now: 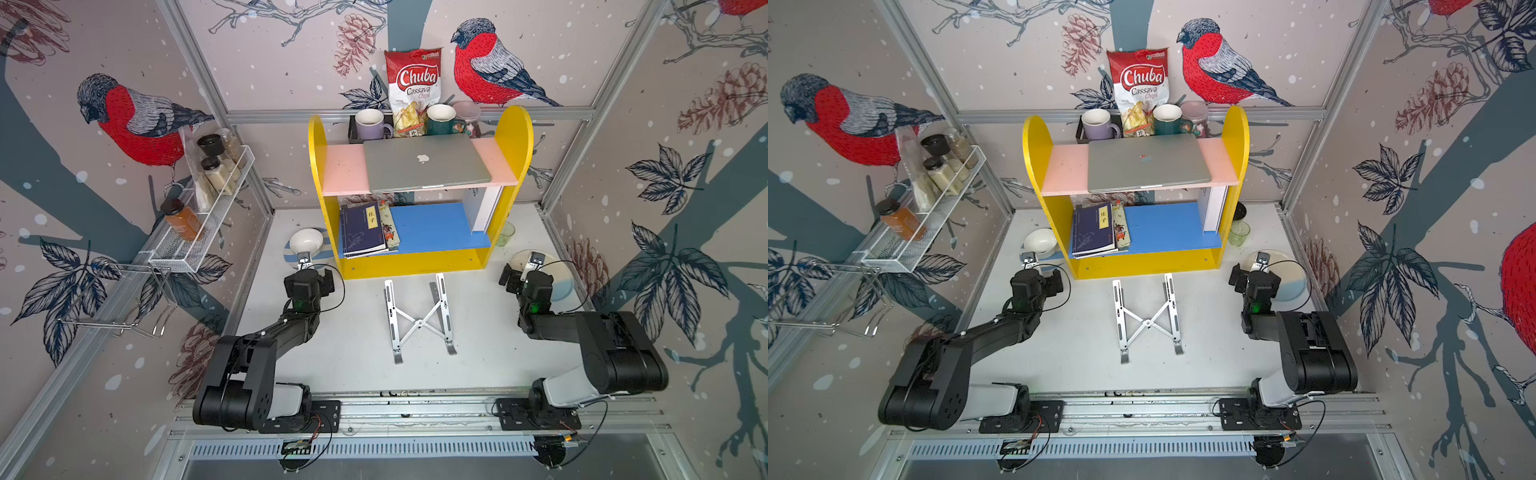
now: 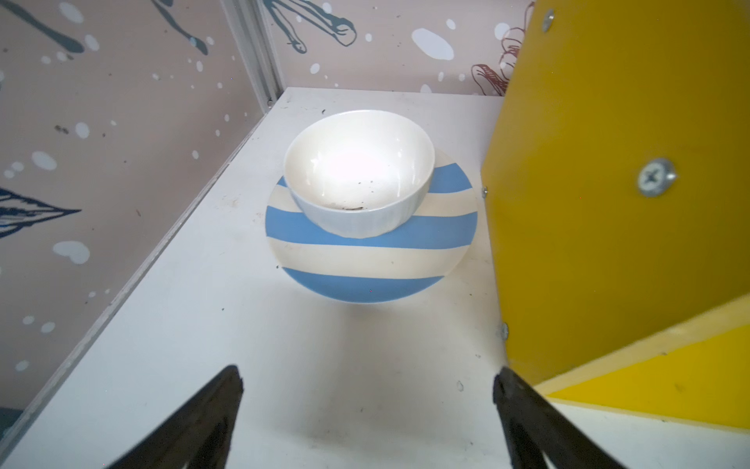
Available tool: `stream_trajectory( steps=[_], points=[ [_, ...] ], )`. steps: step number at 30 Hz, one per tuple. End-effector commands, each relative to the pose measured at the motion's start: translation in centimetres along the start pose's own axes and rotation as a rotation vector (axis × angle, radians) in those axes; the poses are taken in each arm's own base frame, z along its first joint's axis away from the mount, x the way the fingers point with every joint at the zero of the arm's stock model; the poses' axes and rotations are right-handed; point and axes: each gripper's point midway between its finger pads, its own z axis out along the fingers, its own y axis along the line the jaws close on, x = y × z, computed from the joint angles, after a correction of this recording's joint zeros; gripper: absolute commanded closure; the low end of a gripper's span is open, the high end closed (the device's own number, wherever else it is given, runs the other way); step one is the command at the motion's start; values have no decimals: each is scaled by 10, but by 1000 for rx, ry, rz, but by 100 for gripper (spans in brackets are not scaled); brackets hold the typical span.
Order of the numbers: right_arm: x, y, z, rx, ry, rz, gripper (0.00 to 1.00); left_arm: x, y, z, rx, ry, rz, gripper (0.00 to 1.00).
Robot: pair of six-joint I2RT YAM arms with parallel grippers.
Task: Close the laptop lid and set it aside
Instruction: Reset both arms
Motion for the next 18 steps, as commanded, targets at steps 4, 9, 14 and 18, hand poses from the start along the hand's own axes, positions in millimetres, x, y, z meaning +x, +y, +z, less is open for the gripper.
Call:
stream_trajectory(
  steps=[4, 9, 14, 18],
  points=[
    [-3, 1, 1, -3, -8, 11, 0, -9, -11, 7, 57, 18, 49, 5],
    [-3, 1, 1, -3, -8, 11, 0, -24, 17, 2, -15, -132, 3, 4],
    [-3, 1, 1, -3, -8, 12, 0, -2, 9, 17, 15, -169, 21, 5],
    [-3, 1, 1, -3, -7, 12, 0, 1, 10, 25, -1, -99, 24, 4]
  ],
)
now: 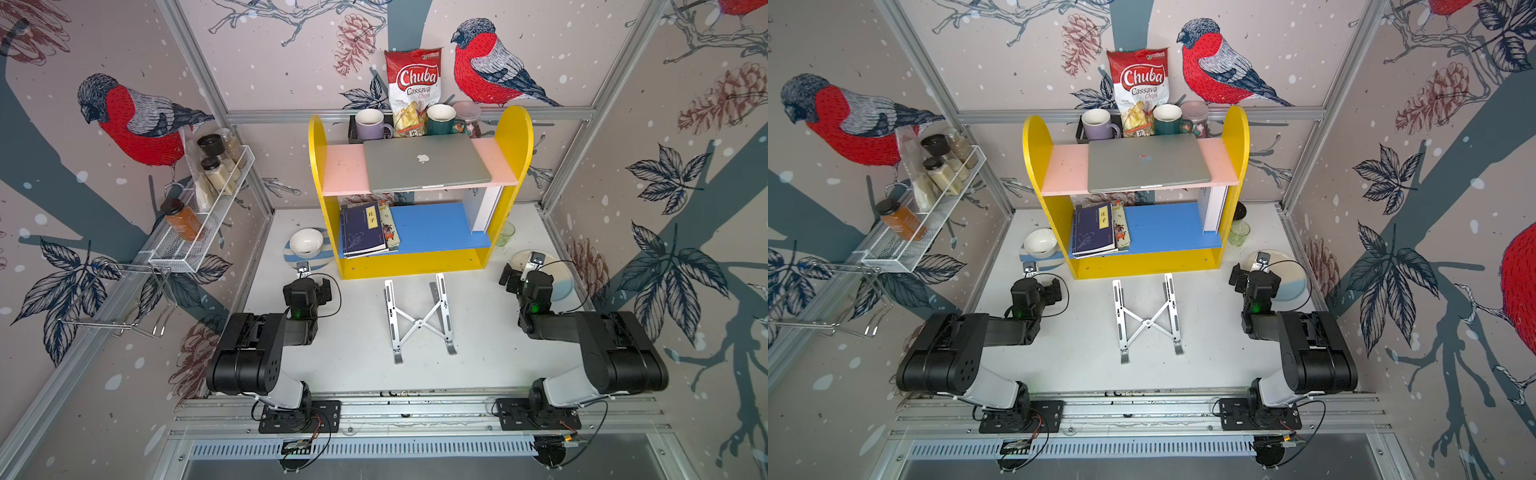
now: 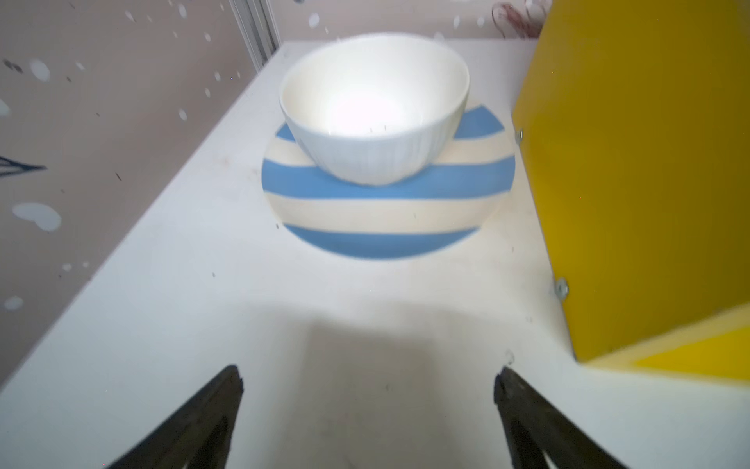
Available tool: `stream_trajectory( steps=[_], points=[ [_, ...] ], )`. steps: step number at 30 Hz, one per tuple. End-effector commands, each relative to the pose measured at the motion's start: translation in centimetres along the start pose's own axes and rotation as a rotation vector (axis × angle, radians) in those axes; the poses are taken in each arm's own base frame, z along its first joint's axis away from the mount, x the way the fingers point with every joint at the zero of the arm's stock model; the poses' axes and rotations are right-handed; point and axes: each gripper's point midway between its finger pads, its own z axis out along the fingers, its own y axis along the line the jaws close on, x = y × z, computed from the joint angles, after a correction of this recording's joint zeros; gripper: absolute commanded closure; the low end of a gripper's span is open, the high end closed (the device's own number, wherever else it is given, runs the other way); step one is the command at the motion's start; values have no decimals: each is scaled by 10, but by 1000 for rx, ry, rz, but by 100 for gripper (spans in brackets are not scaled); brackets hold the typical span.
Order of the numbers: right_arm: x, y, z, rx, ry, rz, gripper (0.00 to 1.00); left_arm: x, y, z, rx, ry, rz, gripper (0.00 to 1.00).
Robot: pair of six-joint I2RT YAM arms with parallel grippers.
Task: Close the laptop lid and set it aside
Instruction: Reset both arms
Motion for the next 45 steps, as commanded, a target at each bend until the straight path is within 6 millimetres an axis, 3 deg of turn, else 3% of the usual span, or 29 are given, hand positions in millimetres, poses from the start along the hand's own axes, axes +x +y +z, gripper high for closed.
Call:
stream_trajectory(
  steps=[1, 3, 45],
  points=[
    [-3, 1, 0, -3, -7, 12, 0, -20, -1, 2, 1, -44, -3, 4],
    [-4, 1, 0, -4, -9, 12, 0, -28, -1, 3, 1, -91, -10, 4],
    [-3, -1, 2, -23, -2, 30, 0, -23, -16, 5, 68, -60, 44, 2]
  ],
)
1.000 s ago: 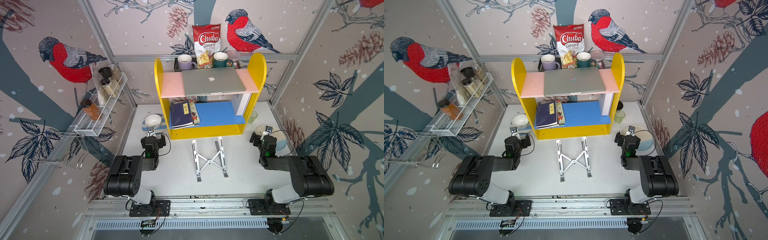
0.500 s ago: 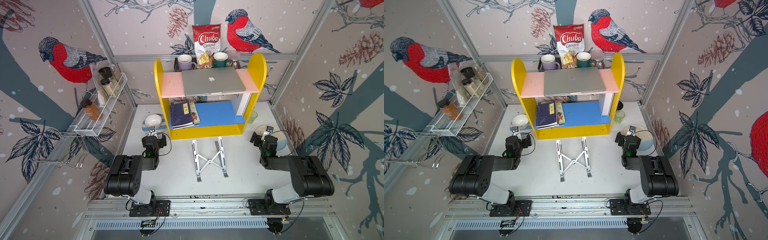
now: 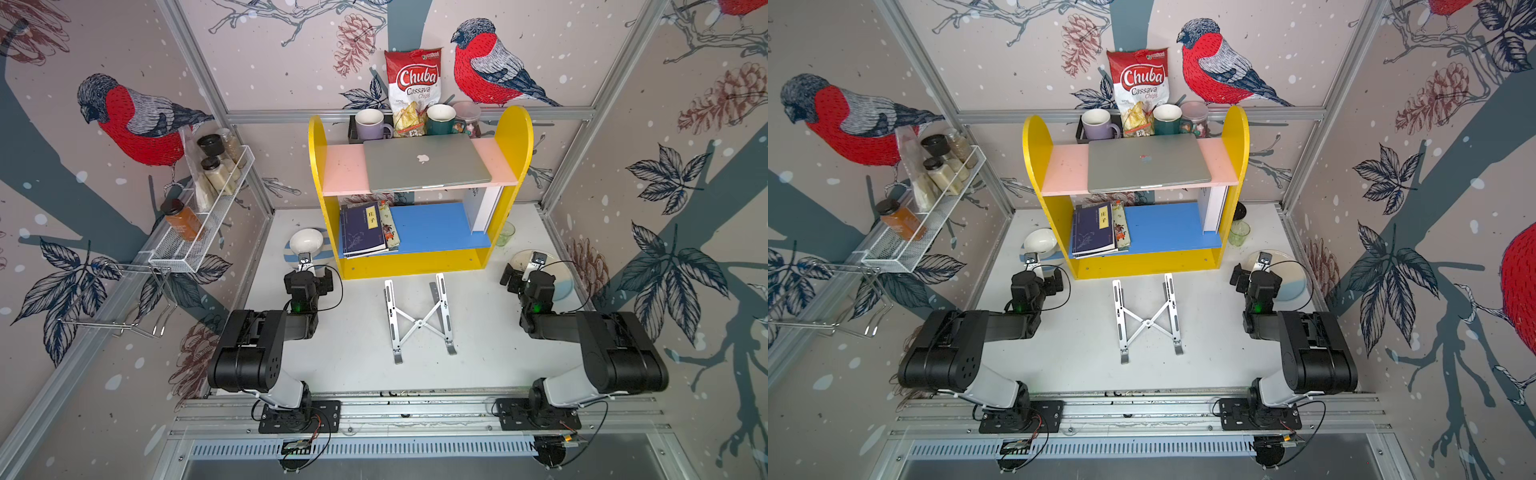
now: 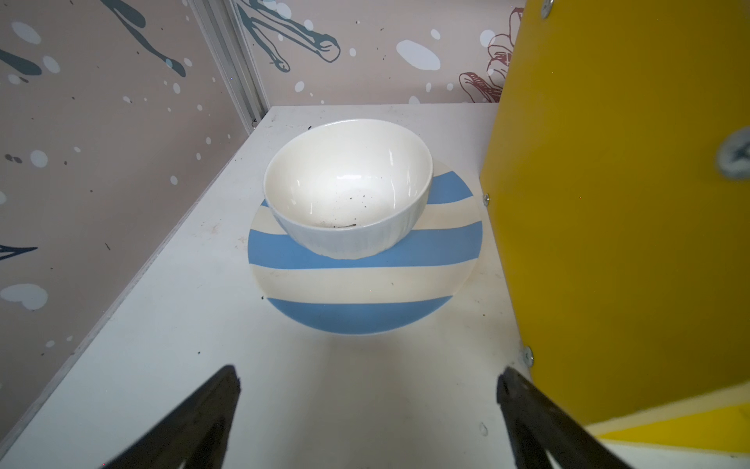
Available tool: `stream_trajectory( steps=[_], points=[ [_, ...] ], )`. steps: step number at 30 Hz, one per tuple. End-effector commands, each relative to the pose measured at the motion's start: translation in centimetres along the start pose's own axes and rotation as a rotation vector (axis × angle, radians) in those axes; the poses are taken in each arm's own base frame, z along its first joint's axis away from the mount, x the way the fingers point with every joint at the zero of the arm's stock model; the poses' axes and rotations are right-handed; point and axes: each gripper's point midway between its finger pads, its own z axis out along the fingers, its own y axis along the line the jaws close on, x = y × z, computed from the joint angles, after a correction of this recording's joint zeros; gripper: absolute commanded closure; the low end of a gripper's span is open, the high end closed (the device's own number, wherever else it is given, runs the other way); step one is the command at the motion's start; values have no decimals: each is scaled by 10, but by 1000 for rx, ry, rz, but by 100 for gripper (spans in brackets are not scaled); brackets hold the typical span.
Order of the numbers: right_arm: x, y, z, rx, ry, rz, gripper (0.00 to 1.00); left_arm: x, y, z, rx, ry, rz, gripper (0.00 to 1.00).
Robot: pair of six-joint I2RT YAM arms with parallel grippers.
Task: Close the laptop lid and set it aside
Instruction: Reset both arms
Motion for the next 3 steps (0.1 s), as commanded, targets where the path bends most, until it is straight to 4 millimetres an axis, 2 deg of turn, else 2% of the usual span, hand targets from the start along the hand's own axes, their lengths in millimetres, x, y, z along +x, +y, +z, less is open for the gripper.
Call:
stream_trajectory(
  steps=[1, 3],
  points=[
    [-3, 2, 0, -9, -7, 15, 0, -4, -4, 0, 17, -14, 7, 2],
    [-3, 1, 1, -8, -7, 17, 0, -5, -4, 0, 18, -16, 7, 2]
  ],
)
